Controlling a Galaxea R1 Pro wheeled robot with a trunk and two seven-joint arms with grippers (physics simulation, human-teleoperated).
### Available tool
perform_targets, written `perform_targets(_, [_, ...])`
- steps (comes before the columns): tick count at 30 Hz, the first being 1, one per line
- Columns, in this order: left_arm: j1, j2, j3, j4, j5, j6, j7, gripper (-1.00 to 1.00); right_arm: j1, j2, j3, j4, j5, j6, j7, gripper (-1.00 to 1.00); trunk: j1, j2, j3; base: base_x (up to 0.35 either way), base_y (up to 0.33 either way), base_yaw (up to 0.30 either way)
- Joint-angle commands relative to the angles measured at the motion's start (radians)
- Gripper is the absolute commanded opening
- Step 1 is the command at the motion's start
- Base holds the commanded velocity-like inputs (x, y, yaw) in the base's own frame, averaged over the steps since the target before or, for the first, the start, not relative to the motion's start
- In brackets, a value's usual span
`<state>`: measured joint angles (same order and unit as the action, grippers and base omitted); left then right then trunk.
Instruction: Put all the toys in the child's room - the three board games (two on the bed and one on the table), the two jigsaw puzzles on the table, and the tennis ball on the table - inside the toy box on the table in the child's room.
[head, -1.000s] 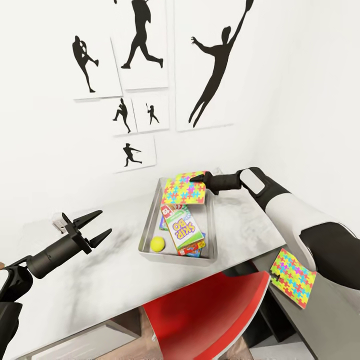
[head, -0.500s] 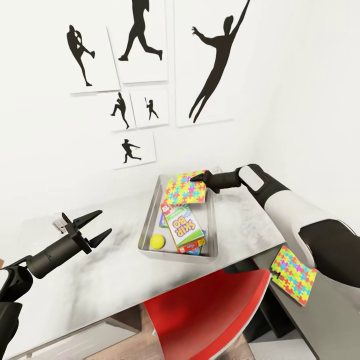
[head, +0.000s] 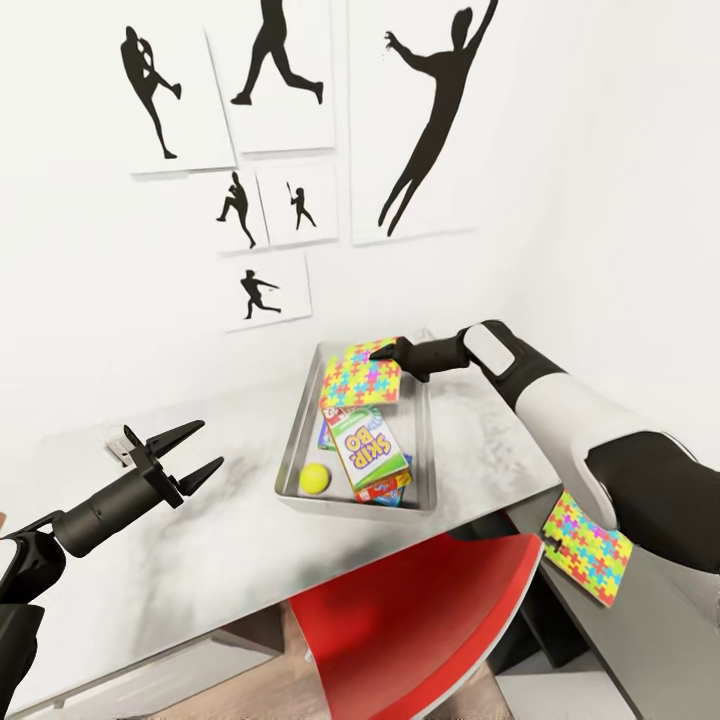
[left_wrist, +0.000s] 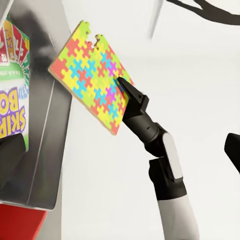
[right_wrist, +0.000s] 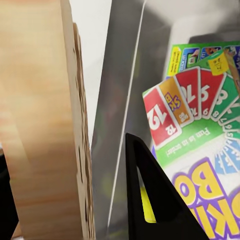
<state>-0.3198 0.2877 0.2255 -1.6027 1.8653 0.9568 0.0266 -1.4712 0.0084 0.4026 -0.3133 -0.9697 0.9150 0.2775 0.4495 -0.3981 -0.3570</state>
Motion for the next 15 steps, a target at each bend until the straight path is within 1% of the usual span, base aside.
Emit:
perform_targets(1, [-0.001, 0.0, 0.001, 0.0, 0.003, 0.004, 0.003, 1.0, -0.002, 0.004, 0.004, 0.001, 0.008, -0.001, 0.002, -1.0, 0.001, -0.002, -0.003, 0.0, 0.0, 0.0])
perform_targets(7, [-0.001, -0.001, 0.0, 0.0, 0.003, 0.004, 0.003, 1.0, -0.011, 0.021, 0.004, -0.001, 0.008, -0.008, -0.027, -1.0, 0.001, -0.002, -0.013, 0.0, 0.0, 0.0])
perform_targets(15, [-0.001, -0.001, 0.0, 0.0, 0.003, 0.004, 0.003, 1.0, -0.017, 0.023, 0.004, -0.001, 0.008, -0.01, -0.031, -1.0, 0.001, -0.002, -0.026, 0.0, 0.0, 0.0])
